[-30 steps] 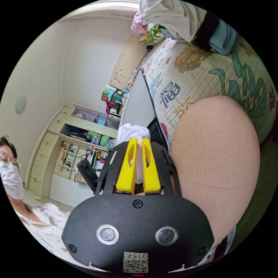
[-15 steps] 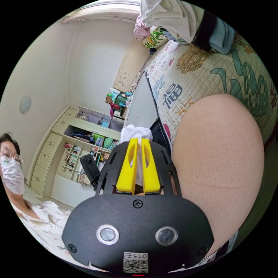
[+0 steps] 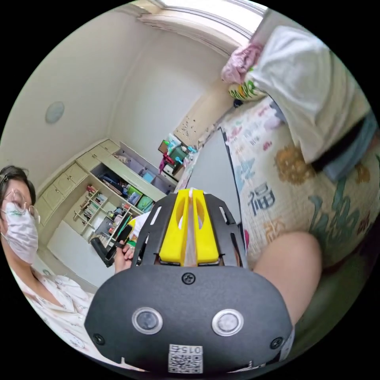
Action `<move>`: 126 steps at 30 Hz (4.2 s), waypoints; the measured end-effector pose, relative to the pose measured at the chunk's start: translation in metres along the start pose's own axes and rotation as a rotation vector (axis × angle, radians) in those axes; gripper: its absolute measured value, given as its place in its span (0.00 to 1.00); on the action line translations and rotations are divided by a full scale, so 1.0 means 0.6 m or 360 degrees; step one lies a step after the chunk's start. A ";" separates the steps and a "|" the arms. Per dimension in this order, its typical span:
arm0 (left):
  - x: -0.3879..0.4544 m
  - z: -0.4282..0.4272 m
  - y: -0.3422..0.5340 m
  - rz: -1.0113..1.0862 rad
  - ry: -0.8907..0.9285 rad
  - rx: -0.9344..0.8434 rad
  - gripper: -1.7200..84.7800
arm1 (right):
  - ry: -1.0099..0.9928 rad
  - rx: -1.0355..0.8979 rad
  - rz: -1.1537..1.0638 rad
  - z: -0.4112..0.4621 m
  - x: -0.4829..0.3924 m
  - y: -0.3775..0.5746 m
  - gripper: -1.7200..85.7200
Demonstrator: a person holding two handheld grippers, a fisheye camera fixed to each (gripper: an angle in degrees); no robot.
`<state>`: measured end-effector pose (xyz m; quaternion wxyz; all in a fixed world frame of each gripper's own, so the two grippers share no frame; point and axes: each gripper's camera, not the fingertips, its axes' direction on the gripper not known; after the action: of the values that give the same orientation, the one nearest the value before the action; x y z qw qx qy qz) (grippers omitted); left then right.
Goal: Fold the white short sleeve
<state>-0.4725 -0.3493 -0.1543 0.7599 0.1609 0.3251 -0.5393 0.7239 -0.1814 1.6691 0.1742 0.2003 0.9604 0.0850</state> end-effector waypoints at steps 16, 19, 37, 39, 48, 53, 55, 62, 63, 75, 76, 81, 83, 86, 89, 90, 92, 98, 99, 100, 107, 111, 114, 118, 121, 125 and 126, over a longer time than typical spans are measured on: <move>-0.100 -0.495 0.000 0.0194 -0.0296 0.0670 0.02 | -0.0129 0.0461 -0.0746 -0.049 -0.349 0.126 0.02; -0.108 -0.501 0.002 0.0221 -0.0293 0.0661 0.02 | -0.0114 0.0516 -0.0801 -0.027 -0.364 0.144 0.02; -0.544 0.153 0.069 -0.0298 -0.0567 -0.0338 0.07 | 0.0721 -0.0184 -0.0411 0.791 0.100 -0.132 0.05; -0.545 0.139 0.088 -0.0161 -0.0469 -0.0344 0.10 | 0.0528 -0.0291 -0.0497 0.760 0.122 -0.119 0.06; -0.628 0.036 0.257 -0.0622 -0.0036 -0.0687 0.13 | 0.0472 -0.0945 -0.0230 0.618 0.320 -0.013 0.12; -0.618 0.069 0.314 -0.0638 0.0074 -0.0911 0.13 | 0.0536 -0.1131 -0.0235 0.644 0.357 -0.017 0.13; -0.611 0.102 0.329 -0.0610 0.0158 -0.1012 0.13 | 0.0573 -0.1199 -0.0251 0.665 0.373 -0.021 0.13; -0.597 0.179 0.349 -0.0547 0.0083 -0.1230 0.10 | 0.0694 -0.1311 -0.0231 0.707 0.446 -0.068 0.09; -0.595 0.186 0.352 -0.0551 0.0074 -0.1245 0.09 | 0.0700 -0.1304 -0.0222 0.705 0.453 -0.073 0.08; -0.525 0.214 0.374 -0.0378 -0.0098 -0.1260 0.01 | 0.0756 -0.1226 -0.0204 0.649 0.577 -0.127 0.01; -0.517 0.220 0.376 -0.0357 -0.0111 -0.1274 0.01 | 0.0785 -0.1244 -0.0224 0.651 0.586 -0.126 0.01; -0.488 0.250 0.390 -0.0321 -0.0154 -0.1354 0.01 | 0.0913 -0.1298 -0.0319 0.659 0.622 -0.116 0.01; -0.471 0.261 0.393 -0.0290 -0.0172 -0.1374 0.01 | 0.0926 -0.1296 -0.0342 0.644 0.646 -0.111 0.02; -0.445 0.276 0.400 -0.0248 -0.0203 -0.1395 0.01 | 0.0902 -0.1291 -0.0310 0.620 0.689 -0.108 0.02; -0.418 0.286 0.407 -0.0208 -0.0230 -0.1402 0.02 | 0.0889 -0.1288 -0.0292 0.592 0.731 -0.100 0.02; -0.408 0.286 0.410 -0.0192 -0.0233 -0.1392 0.02 | 0.0884 -0.1285 -0.0287 0.585 0.739 -0.098 0.02; -0.396 0.281 0.415 -0.0188 -0.0225 -0.1363 0.02 | 0.0857 -0.1253 -0.0229 0.544 0.779 -0.092 0.02; -0.368 0.201 0.414 -0.0166 -0.0378 -0.1085 0.09 | 0.0728 -0.0887 -0.0396 0.345 0.824 -0.072 0.07; -0.353 0.179 0.405 -0.0108 -0.0341 -0.0996 0.09 | 0.0669 -0.0868 -0.0482 0.328 0.815 -0.066 0.07; -0.330 0.165 0.393 -0.0009 -0.0275 -0.0913 0.09 | 0.0511 -0.0837 -0.0704 0.298 0.789 -0.048 0.07; -0.158 0.262 0.354 0.0617 0.0433 -0.0764 0.13 | 0.0142 -0.0986 -0.1497 0.327 0.722 0.048 0.13; -0.094 0.395 0.366 0.0819 0.0644 -0.0964 0.15 | 0.0196 -0.1291 -0.1777 0.408 0.767 0.121 0.15; -0.065 0.472 0.393 0.0938 0.0711 -0.1103 0.15 | 0.0240 -0.1538 -0.1968 0.451 0.822 0.182 0.14; -0.033 0.553 0.436 0.1087 0.0698 -0.1331 0.14 | 0.0284 -0.1679 -0.2110 0.473 0.884 0.230 0.11; -0.015 0.586 0.451 0.1149 0.0642 -0.1444 0.11 | 0.0287 -0.1794 -0.2155 0.490 0.927 0.250 0.11; -0.003 0.613 0.456 0.1222 0.0691 -0.1577 0.08 | 0.0316 -0.1995 -0.2251 0.521 0.989 0.287 0.09; -0.006 0.618 0.455 0.1212 0.0717 -0.1580 0.06 | 0.0305 -0.1996 -0.2248 0.524 0.993 0.287 0.07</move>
<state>-0.1022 -0.4678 0.0923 0.7947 0.0042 0.6063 0.0275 0.3888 0.2507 1.2391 0.1816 -0.5649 0.6488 0.4764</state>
